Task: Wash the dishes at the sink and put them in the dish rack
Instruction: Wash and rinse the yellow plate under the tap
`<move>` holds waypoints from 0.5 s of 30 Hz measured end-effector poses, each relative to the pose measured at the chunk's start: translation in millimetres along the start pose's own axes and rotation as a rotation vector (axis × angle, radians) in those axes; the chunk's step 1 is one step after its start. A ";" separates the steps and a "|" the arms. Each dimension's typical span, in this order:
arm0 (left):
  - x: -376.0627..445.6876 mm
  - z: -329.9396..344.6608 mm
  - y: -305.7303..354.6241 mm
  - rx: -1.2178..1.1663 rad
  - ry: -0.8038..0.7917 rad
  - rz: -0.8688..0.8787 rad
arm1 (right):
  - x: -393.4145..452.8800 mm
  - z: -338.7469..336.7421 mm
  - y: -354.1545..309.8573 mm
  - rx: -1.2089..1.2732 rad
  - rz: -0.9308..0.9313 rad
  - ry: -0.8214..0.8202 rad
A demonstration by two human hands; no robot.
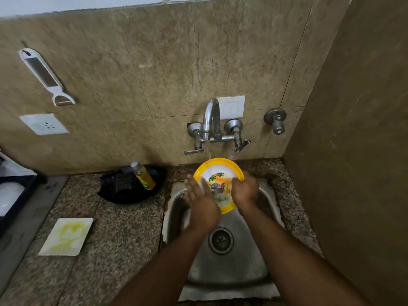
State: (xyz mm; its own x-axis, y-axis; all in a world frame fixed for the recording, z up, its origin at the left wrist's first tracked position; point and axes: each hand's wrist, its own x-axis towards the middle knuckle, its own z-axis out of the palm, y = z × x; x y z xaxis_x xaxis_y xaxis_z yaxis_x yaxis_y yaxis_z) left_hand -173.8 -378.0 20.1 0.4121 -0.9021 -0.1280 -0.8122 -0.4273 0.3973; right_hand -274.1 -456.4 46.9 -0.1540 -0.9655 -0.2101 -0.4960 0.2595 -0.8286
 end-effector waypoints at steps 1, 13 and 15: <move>-7.0 6.5 4.9 0.037 -0.065 0.080 | -3.8 -0.2 -1.0 -0.041 -0.014 0.034; 14.8 -0.4 2.8 0.187 -0.300 0.142 | -30.5 0.5 3.2 -0.040 -0.044 -0.003; 16.9 -5.2 1.8 0.141 -0.292 0.181 | -27.1 -1.8 0.0 -0.055 -0.029 -0.040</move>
State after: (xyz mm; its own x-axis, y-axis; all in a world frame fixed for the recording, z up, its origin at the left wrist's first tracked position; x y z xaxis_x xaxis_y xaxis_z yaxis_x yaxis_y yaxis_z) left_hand -166.2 -393.7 23.4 0.1381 -0.9341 -0.3292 -0.9184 -0.2452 0.3105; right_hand -271.5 -430.2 53.5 -0.1055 -0.9724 -0.2079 -0.5463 0.2314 -0.8050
